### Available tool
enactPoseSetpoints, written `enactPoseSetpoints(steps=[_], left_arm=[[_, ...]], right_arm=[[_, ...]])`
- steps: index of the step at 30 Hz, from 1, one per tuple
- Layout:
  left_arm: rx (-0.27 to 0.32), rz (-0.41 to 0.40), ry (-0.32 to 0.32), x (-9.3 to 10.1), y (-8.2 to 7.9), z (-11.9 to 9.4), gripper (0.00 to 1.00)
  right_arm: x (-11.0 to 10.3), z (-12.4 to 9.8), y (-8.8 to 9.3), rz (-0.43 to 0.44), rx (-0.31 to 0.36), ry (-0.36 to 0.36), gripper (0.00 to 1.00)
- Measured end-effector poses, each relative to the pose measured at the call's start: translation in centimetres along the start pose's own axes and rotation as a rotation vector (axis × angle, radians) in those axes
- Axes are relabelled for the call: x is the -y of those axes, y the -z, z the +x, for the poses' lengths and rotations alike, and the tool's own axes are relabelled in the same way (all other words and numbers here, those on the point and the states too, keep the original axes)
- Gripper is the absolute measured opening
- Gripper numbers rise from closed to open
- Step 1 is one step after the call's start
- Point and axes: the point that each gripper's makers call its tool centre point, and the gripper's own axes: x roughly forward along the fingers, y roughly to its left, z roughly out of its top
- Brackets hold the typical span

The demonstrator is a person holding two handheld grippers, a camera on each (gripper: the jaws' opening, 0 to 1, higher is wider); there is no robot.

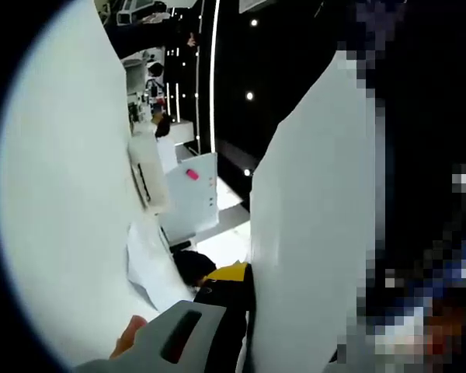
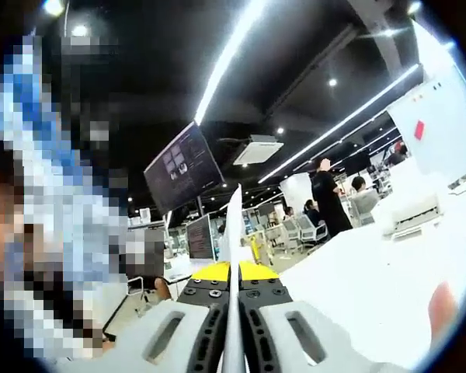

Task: Organize the stack of printing papers by aligning and flattening the scattered papers on the table

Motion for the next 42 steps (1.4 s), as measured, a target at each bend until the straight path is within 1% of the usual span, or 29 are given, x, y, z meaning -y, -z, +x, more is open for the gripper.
enactPoseSetpoints(steps=[1, 3, 6, 9, 12, 14, 18, 20, 22, 32, 36, 42], left_arm=[[0.005, -0.004, -0.005, -0.1, -0.1, 0.0, 0.06], [0.008, -0.008, 0.002, -0.1, -0.2, 0.1, 0.06], [0.008, -0.003, 0.007, 0.0, 0.0, 0.4, 0.06], [0.005, -0.001, 0.011, 0.1, 0.2, 0.5, 0.06], [0.008, 0.008, 0.016, 0.3, 0.4, 0.6, 0.06], [0.006, 0.014, 0.019, 0.3, 0.5, 0.7, 0.06], [0.011, 0.021, 0.025, 0.5, 0.5, 0.7, 0.07], [0.023, 0.021, 0.026, 0.5, 0.5, 0.7, 0.07], [0.023, 0.014, 0.024, 0.4, 0.5, 0.7, 0.07], [0.04, 0.013, 0.022, 0.1, 0.1, 0.6, 0.08], [0.043, 0.017, 0.021, 0.0, 0.0, 0.7, 0.09], [0.057, 0.02, 0.016, -0.3, -0.2, 0.7, 0.11]], right_arm=[[0.2, 0.0, -0.1, 0.003, 0.004, -0.004, 0.0], [0.7, -0.1, -0.3, 0.02, 0.017, 0.017, 0.0], [1.1, -0.1, -0.2, 0.024, 0.017, 0.033, 0.0], [1.2, 0.0, -0.1, 0.047, 0.017, 0.024, 0.0], [1.3, 0.1, 0.1, 0.042, 0.012, 0.031, 0.0], [1.7, 0.1, -0.1, 0.054, 0.018, 0.039, 0.0], [1.8, 0.2, -0.2, 0.061, 0.021, 0.042, 0.0], [1.9, 0.2, 0.0, 0.057, 0.018, 0.05, 0.0], [2.0, 0.3, 0.2, 0.057, 0.013, 0.054, 0.0], [2.2, 0.5, 0.8, 0.086, 0.017, 0.07, 0.0], [2.6, 0.7, 0.7, 0.092, 0.02, 0.079, 0.0], [3.0, 1.0, 0.9, 0.099, 0.021, 0.088, 0.0]])
